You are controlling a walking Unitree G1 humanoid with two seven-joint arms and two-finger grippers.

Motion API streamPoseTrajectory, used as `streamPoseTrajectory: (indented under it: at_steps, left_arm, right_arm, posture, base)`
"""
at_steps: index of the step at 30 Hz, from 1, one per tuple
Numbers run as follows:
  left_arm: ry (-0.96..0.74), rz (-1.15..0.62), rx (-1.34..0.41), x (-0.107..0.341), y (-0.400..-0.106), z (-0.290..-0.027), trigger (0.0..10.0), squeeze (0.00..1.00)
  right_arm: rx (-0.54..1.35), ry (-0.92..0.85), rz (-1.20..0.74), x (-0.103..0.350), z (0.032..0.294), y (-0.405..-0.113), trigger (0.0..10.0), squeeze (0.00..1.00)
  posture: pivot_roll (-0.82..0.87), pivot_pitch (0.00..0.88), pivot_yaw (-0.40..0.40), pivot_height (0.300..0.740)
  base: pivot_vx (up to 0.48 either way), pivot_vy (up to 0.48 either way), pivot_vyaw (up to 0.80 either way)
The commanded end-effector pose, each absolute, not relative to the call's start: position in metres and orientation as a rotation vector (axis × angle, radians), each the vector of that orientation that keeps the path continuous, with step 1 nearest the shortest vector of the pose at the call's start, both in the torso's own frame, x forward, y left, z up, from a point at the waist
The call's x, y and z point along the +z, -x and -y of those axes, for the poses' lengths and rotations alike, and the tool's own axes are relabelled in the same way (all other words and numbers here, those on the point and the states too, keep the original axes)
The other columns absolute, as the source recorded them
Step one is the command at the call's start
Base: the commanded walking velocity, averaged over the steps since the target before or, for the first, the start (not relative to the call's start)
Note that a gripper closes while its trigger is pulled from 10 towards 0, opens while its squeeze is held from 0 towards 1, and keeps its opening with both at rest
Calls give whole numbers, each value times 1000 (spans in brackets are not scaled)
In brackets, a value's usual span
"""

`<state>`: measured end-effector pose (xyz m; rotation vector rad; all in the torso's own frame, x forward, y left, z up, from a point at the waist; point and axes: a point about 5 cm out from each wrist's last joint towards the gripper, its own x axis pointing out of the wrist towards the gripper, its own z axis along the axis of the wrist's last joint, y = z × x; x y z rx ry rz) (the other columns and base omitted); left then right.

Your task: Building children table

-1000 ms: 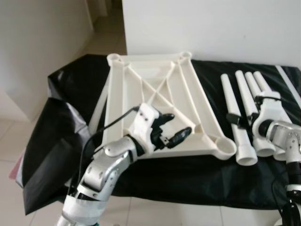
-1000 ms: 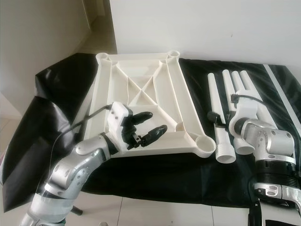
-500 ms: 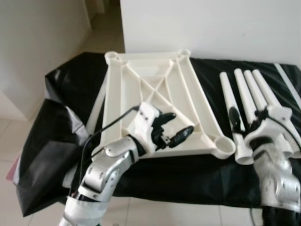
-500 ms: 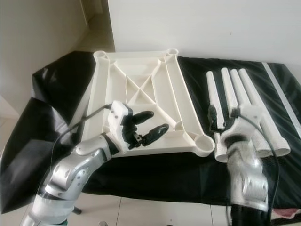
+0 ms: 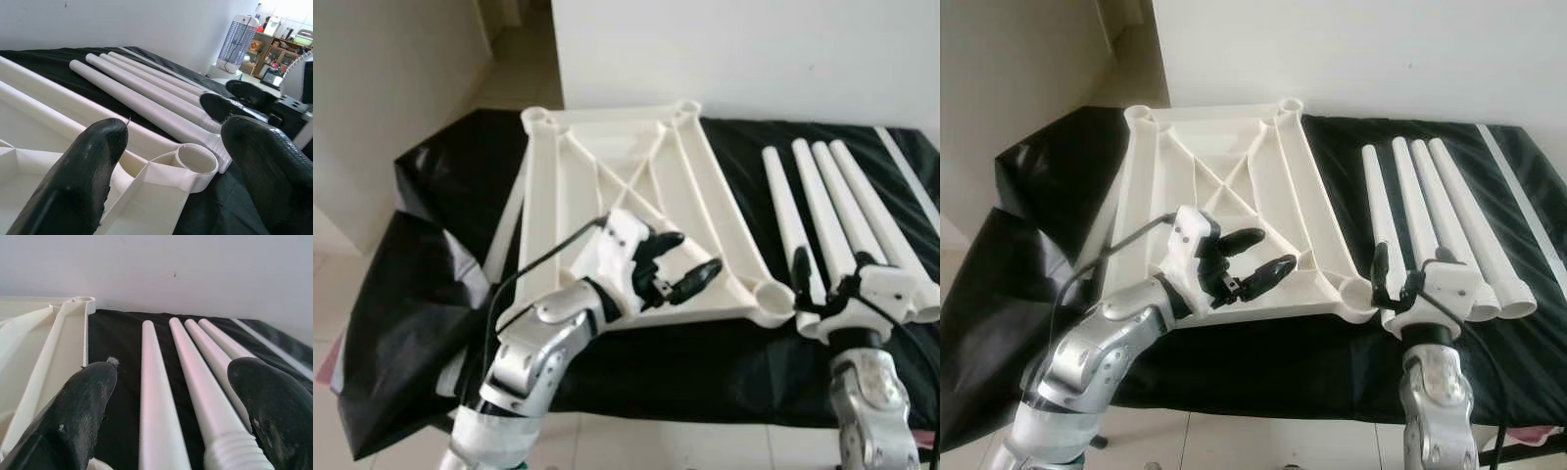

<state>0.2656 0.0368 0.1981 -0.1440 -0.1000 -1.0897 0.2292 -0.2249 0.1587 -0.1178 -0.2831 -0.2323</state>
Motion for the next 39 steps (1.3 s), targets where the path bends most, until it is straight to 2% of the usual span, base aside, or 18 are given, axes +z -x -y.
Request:
streamPoseTrajectory:
  at_steps: [1, 12, 16, 22, 30, 31, 36, 39]
  left_arm:
    - [140, 95, -1088, 199, -264, -35, 10000, 0]
    - [137, 93, -1080, 198, -266, -38, 10000, 0]
    - [135, 94, -1081, 199, -267, -38, 10000, 0]
    - [119, 87, -1094, 197, -265, -36, 10000, 0]
    - [4, 64, -1165, 189, -257, -35, 10000, 0]
    - [-96, 59, -1216, 183, -251, -37, 10000, 0]
    - [-201, 67, -1207, 178, -252, -37, 10000, 0]
    - [-206, 78, -1194, 179, -254, -37, 10000, 0]
  right_arm:
    - [-247, 154, 302, 159, 226, -222, 10000, 0]
    - [-338, 115, 231, 135, 239, -204, 10000, 0]
    - [-313, 174, 210, 129, 238, -201, 10000, 0]
    - [-277, 145, 196, 121, 235, -204, 10000, 0]
    - [-236, 153, 180, 117, 235, -207, 10000, 0]
    - [-218, 163, 172, 114, 234, -206, 10000, 0]
    - [-216, 162, 164, 111, 234, -205, 10000, 0]
    - [-224, 148, 167, 111, 236, -203, 10000, 0]
  posture:
    - [-68, 97, -5, 740]
    - [-68, 87, 3, 740]
    - [-70, 89, 10, 740]
    - [-72, 96, 15, 740]
    - [-65, 97, 8, 740]
    - [-66, 98, 4, 740]
    - [-69, 100, -1, 740]
    - [-70, 100, -1, 740]
  base:
    - [0, 0, 0]
    - [0, 0, 0]
    - [0, 0, 0]
    - [0, 0, 0]
    - [0, 0, 0]
    - [0, 0, 0]
    - [0, 0, 0]
    - [0, 0, 0]
